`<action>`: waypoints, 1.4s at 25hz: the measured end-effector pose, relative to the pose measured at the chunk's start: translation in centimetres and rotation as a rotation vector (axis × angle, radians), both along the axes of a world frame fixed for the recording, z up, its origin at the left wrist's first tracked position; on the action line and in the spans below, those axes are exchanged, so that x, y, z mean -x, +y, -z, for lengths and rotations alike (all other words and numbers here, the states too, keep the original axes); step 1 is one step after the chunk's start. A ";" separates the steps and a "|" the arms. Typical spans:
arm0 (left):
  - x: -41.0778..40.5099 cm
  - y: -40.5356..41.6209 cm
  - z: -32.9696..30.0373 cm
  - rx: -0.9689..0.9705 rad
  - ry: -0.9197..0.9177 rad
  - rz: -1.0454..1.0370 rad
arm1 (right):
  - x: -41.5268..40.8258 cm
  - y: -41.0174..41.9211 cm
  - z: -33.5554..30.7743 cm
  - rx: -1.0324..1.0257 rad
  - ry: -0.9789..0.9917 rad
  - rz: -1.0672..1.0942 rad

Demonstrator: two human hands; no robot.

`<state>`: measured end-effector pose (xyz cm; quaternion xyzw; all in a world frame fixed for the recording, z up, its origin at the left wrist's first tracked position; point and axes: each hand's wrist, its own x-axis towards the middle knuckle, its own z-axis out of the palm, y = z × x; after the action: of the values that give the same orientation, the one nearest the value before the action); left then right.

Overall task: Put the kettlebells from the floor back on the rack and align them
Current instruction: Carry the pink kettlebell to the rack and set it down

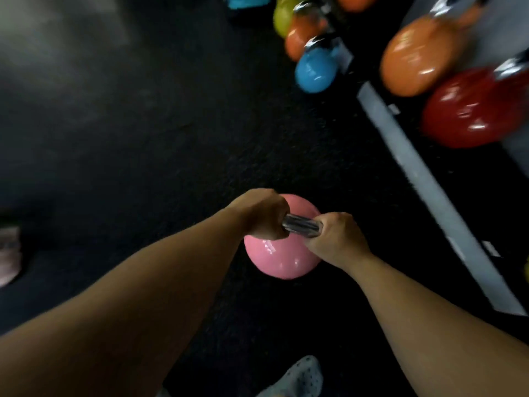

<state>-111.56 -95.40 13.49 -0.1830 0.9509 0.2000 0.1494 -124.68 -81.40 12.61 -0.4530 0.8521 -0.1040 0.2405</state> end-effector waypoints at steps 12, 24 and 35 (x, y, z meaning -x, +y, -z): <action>36.6 8.2 -12.7 0.105 0.264 0.580 | 26.8 13.5 -12.1 0.146 0.389 0.598; 55.3 8.7 -10.9 0.078 0.346 0.820 | 38.9 12.5 -10.1 0.222 0.436 0.986; 61.9 11.5 -8.9 -0.196 0.308 0.507 | 46.1 14.3 -7.9 0.260 0.336 1.123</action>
<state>-173.42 -83.89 22.40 0.1079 0.9539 0.2724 0.0656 -170.81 -67.06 20.53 0.0307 0.9678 -0.2453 -0.0468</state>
